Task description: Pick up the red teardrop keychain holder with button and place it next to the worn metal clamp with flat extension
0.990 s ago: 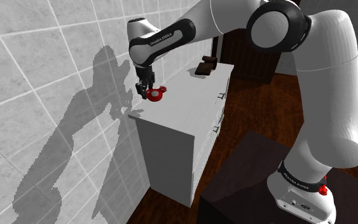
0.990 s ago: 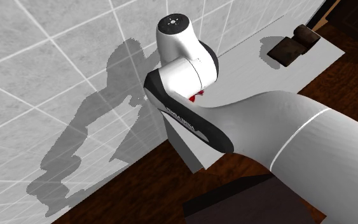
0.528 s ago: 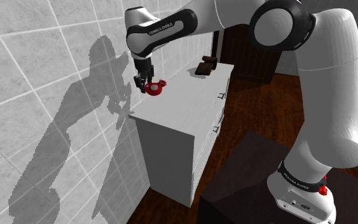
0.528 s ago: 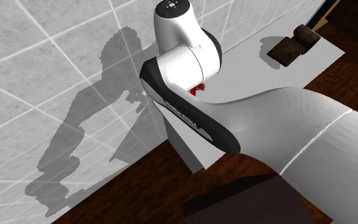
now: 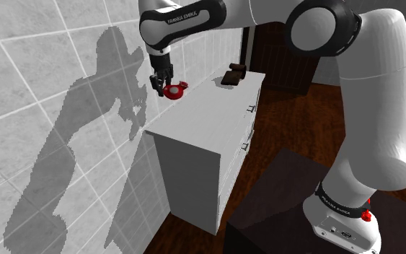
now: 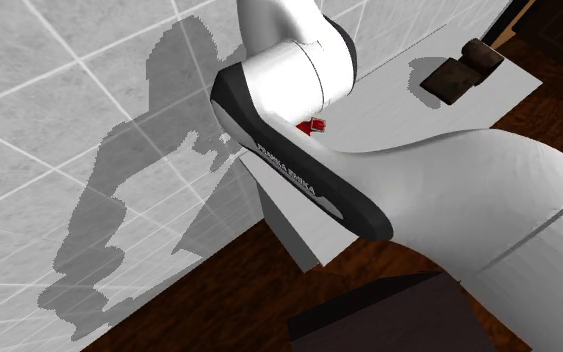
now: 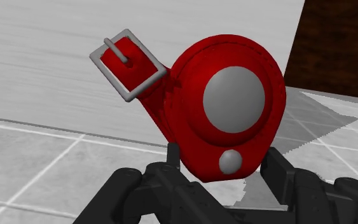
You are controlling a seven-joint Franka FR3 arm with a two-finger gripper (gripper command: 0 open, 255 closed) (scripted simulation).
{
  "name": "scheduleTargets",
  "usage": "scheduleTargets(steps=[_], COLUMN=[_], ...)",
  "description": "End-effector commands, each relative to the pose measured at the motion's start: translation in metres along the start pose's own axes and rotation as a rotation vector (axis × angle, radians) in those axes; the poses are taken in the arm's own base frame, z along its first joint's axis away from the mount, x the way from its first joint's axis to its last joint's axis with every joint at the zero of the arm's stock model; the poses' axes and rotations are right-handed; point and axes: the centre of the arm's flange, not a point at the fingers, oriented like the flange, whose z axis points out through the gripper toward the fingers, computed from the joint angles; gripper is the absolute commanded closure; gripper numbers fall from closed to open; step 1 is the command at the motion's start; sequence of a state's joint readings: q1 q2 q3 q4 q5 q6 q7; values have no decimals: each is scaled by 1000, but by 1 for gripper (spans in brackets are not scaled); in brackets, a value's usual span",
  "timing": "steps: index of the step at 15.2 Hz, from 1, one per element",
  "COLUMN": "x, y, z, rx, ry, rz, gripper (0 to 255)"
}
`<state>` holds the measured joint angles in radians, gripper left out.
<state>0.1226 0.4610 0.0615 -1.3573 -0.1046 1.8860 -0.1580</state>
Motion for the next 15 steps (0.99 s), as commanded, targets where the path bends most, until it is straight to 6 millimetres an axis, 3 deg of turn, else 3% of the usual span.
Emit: scheduleTargets(steps=[1, 2, 15], x=[1, 1, -84], y=[1, 1, 150], z=[-10, -11, -4], rx=[0, 0, 0], ry=[0, 0, 0], rz=[0, 0, 0], gripper=[255, 255, 255])
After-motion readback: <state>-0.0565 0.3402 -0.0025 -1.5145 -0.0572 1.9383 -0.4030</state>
